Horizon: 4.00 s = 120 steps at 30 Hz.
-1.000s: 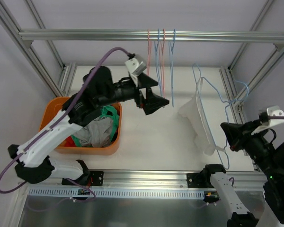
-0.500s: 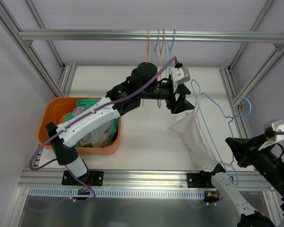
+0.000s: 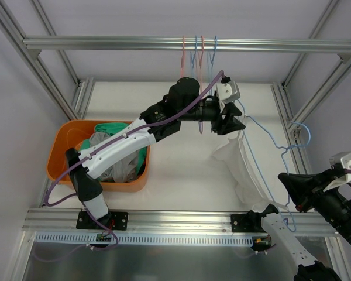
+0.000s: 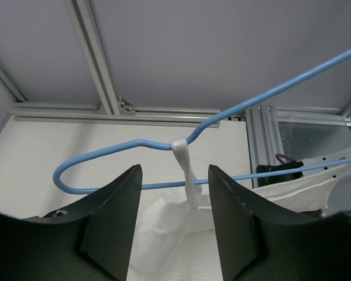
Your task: Remove the tank top from the hanger
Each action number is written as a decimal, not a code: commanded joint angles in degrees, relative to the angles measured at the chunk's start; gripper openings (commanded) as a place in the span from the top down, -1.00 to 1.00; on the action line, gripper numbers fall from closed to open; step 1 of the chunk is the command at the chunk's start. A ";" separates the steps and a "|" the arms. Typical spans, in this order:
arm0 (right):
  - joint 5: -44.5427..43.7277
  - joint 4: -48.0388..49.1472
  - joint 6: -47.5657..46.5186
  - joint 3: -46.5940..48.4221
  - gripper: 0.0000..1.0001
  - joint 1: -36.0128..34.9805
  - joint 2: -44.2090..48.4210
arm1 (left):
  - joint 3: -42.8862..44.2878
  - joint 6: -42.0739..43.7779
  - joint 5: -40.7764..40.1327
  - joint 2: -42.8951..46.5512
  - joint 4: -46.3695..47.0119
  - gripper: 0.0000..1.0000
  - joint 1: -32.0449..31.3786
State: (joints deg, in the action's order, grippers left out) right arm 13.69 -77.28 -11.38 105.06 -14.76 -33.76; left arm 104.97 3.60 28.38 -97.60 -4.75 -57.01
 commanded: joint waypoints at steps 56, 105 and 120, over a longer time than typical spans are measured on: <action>-11.72 25.53 1.95 -15.73 1.00 -2.99 17.47 | -2.65 -10.89 -6.89 7.86 3.95 1.00 -0.20; -11.85 28.15 0.83 -3.31 1.00 -2.99 -28.28 | -53.01 -18.35 -21.25 28.34 3.44 -0.97 -21.03; -24.74 32.54 5.22 13.86 0.99 -10.54 -49.81 | -59.53 -21.52 -26.10 31.95 3.44 -0.97 -21.91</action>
State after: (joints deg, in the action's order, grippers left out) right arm -4.91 -48.86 -8.91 117.03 -23.55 -81.28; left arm 45.91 -16.80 3.84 -67.59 -2.83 -78.43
